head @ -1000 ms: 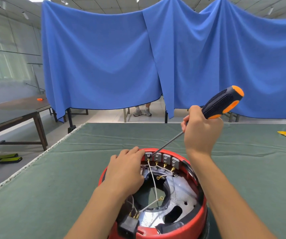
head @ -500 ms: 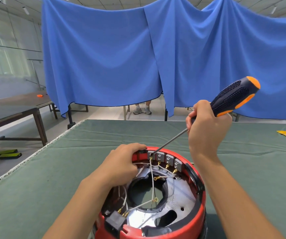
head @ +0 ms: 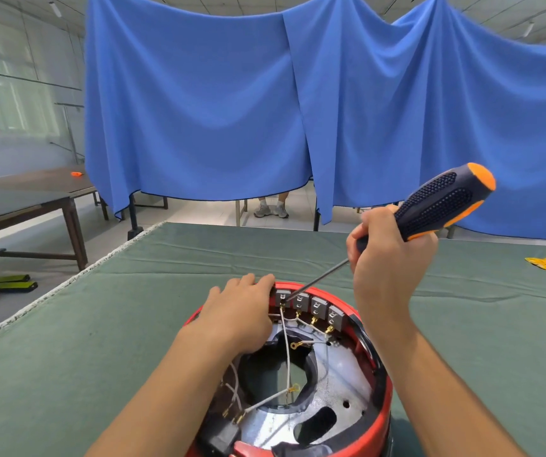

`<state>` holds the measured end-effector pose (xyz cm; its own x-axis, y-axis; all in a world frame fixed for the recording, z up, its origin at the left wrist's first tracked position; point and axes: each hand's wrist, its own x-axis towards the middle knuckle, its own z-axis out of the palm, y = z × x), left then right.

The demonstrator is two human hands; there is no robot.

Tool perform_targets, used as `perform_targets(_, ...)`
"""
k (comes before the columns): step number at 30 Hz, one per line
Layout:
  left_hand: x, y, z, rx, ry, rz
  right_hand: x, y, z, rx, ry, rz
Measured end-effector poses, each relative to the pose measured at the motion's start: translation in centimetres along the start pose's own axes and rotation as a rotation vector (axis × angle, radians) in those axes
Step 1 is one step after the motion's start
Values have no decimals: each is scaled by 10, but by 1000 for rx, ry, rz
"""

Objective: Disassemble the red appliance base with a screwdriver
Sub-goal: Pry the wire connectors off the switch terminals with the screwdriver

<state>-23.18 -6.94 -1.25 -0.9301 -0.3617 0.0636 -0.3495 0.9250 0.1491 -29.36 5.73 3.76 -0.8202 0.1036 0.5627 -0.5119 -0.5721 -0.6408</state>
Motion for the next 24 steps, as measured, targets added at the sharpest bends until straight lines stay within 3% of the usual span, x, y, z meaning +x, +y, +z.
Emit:
perform_targets(9,8,-14,3,-93,30,94,-10,4,2,28,-31,-36)
perform_targets(24,7,-12,4,-185,100,38,-14,5,0,2,-8,-54)
